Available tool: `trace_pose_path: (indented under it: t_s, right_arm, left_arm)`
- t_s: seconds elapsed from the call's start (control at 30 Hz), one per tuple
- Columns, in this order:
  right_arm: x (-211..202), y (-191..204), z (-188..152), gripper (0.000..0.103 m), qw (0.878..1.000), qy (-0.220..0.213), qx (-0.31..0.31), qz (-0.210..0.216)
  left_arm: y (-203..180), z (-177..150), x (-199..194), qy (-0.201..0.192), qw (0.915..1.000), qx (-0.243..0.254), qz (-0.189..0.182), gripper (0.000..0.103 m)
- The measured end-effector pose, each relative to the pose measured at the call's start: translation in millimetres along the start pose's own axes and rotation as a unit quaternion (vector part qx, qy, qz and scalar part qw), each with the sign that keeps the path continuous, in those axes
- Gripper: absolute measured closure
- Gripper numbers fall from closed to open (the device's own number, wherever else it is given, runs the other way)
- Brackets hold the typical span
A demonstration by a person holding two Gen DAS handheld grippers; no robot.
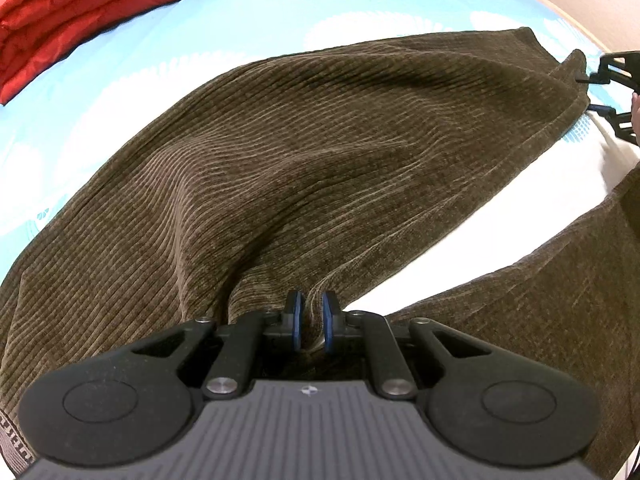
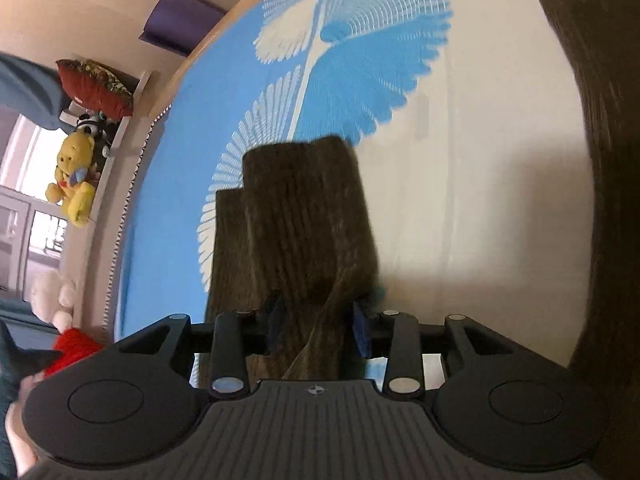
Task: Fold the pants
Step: 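Lay the pant leg beside the first leg and open the right tool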
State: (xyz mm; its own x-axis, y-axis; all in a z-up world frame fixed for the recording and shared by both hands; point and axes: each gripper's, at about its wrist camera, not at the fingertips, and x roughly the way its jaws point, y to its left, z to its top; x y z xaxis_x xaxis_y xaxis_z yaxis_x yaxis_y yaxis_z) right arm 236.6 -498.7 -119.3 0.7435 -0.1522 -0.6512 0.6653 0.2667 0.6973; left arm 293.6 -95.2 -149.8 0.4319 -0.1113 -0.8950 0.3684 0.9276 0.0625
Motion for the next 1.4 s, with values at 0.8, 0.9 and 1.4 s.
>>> trace_pose_path:
  t_s: [0.8, 0.9, 1.4]
  right_arm:
    - [-26.7, 20.5, -3.8, 0.047, 0.961, -0.085, -0.199, -0.169]
    - [-0.9, 23.4, -15.6, 0.046, 0.934, -0.059, -0.251, -0.247]
    - [-18.3, 3.9, -24.5, 0.09, 0.904, -0.137, -0.241, -0.325]
  left_arm:
    - [33.7, 4.0, -31.3, -0.031, 0.9952, -0.03, -0.088, 0.066]
    - [23.0, 3.9, -32.0, -0.034, 0.9972, -0.004, -0.066, 0.066]
    - [47.2, 2.1, -52.6, -0.063, 0.997, -0.032, -0.034, 0.066]
